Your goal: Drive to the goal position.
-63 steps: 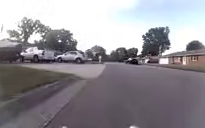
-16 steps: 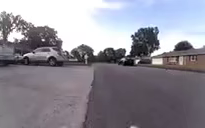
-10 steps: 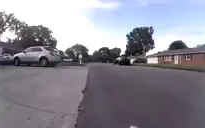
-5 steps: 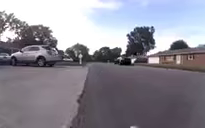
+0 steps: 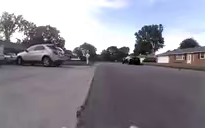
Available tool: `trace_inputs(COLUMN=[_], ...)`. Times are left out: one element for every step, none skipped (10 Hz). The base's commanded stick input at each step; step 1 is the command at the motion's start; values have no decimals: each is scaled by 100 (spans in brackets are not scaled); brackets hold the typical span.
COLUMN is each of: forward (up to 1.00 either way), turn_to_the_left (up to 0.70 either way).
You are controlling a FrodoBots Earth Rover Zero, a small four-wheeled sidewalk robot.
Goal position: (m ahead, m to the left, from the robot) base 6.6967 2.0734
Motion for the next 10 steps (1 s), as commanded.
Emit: trace_inputs(forward=[98, 98, 98, 98, 98, 98, 98, 98, 98, 98], turn_to_the_left=[0, 0, 0, 0, 0, 0, 0, 0, 0, 0])
